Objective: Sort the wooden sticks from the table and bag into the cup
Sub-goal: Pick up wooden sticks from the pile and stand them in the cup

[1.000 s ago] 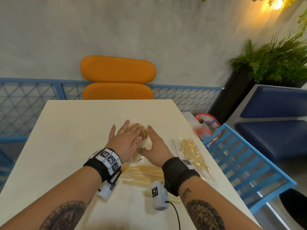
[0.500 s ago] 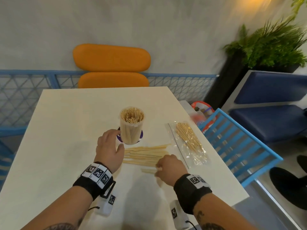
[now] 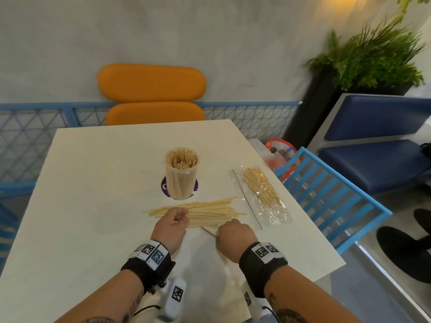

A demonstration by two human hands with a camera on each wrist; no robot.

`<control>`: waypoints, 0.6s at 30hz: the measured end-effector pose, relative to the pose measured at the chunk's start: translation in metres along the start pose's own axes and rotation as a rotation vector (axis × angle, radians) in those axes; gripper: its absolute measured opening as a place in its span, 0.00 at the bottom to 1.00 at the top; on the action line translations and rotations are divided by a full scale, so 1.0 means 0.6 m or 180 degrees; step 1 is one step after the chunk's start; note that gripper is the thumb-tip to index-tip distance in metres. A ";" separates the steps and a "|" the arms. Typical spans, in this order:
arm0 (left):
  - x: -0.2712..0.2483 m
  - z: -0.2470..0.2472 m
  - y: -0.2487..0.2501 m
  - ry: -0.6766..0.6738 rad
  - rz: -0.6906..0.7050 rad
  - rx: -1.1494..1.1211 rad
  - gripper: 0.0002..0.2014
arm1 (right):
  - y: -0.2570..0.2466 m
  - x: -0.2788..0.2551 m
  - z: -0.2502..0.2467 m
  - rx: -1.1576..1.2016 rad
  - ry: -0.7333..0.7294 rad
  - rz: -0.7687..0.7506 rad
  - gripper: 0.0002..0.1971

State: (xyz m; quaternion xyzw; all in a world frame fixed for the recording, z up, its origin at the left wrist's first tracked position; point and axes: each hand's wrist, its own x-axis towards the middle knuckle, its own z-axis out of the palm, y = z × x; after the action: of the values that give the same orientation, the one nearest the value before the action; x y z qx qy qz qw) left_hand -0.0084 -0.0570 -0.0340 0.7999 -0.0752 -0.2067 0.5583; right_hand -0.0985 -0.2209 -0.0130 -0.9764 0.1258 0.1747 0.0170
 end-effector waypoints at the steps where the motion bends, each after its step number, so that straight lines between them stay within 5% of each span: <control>1: -0.002 0.003 0.001 -0.0043 -0.0094 -0.0131 0.11 | 0.002 0.001 -0.004 0.0120 -0.0003 0.0007 0.12; 9: -0.014 0.037 0.035 -0.0560 -0.0546 -0.0938 0.13 | -0.021 0.028 -0.043 0.1834 0.0423 -0.0175 0.13; 15: 0.005 0.024 0.031 0.0055 -0.0888 -0.1780 0.14 | -0.019 0.063 -0.045 0.2092 0.0705 -0.0333 0.11; 18: 0.011 0.005 0.024 0.0414 -0.1118 -0.2281 0.13 | 0.006 0.088 -0.041 0.1430 0.0700 -0.0219 0.14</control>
State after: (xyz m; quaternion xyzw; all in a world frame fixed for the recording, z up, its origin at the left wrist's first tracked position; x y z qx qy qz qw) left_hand -0.0022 -0.0669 -0.0230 0.5667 0.1749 -0.2611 0.7616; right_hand -0.0430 -0.2388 -0.0080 -0.9650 0.1293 0.0345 0.2257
